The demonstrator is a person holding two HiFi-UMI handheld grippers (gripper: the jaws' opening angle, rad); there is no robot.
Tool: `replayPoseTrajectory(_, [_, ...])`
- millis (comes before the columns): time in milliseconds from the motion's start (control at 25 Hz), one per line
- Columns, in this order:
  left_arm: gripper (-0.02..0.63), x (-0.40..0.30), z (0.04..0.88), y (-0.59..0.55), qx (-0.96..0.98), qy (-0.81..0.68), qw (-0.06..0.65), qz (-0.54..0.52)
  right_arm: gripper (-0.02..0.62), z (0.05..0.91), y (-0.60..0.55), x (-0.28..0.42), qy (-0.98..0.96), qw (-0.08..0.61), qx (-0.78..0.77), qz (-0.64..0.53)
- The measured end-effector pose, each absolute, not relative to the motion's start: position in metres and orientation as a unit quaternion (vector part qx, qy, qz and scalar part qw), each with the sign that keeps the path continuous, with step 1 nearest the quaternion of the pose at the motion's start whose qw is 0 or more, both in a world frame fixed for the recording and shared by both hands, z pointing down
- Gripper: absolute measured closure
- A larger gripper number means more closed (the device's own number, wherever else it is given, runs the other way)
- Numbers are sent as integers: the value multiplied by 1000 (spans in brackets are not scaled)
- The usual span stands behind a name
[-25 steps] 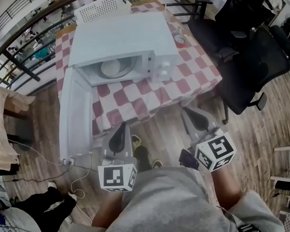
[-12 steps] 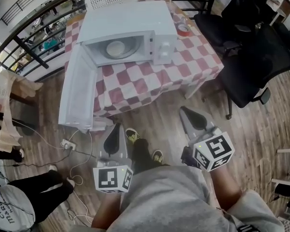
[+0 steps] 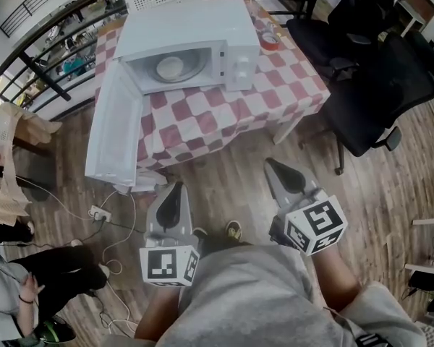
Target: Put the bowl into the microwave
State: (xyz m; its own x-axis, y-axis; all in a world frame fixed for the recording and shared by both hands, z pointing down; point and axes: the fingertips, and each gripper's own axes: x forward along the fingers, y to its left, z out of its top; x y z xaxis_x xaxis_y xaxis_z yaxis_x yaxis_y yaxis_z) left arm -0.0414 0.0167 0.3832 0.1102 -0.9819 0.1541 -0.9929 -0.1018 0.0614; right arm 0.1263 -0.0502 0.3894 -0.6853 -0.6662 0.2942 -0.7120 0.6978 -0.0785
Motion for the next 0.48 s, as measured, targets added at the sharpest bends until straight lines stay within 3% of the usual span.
replayPoseTrajectory(480, [595, -47, 376, 21, 746, -662, 64, 39, 598, 390, -44, 115, -915, 116, 374, 99])
